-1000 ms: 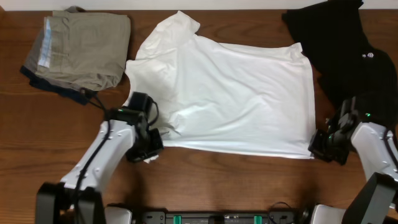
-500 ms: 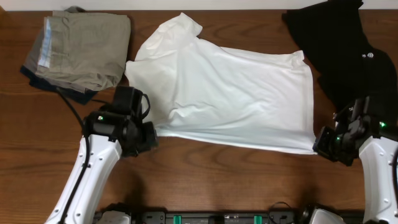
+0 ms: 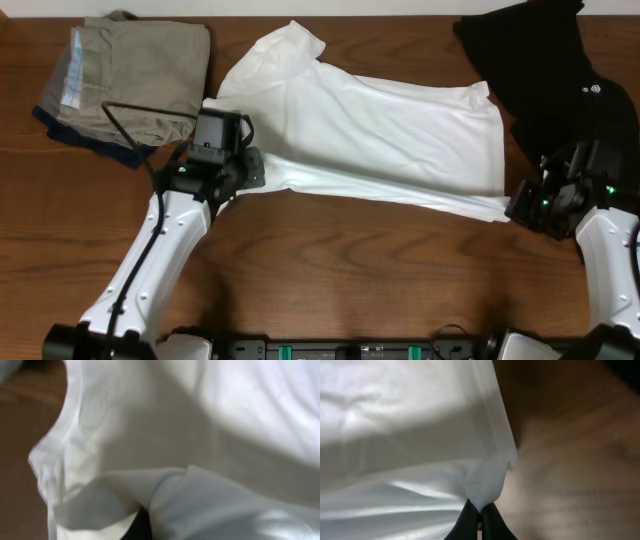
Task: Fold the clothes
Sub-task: 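Lift the bottom hem with both grippers and fold it up toward the collar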
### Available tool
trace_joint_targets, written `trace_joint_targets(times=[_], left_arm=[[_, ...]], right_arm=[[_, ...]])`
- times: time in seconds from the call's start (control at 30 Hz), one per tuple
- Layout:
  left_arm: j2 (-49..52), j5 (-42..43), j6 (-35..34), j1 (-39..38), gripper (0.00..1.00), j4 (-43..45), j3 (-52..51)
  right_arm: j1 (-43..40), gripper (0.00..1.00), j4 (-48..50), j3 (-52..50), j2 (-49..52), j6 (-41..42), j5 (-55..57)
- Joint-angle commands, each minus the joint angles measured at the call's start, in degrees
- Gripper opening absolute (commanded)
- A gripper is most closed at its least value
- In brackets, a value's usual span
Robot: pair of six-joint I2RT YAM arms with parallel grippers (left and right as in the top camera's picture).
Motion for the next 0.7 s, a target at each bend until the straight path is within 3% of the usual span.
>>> trace_joint_targets(times=[0.0,0.2,0.67], left_arm=[[2.05,-2.29,2.82,0.15,0.06,3.91,1.27],[5.27,-2.32,3.06,0.15,0.06,12.85,1.27],[14.69,-3.32,5.01,0.15,0.06,20.55,1.27]], right_arm=[[-0.48,0.01,2.29,1.01,2.08,-0.42,0.52],[0.15,0.01,9.99,1.01,6.12,-0.26,-0.68],[4.15,0.01,24.83,1.01,16.52,0.33,-0.63]])
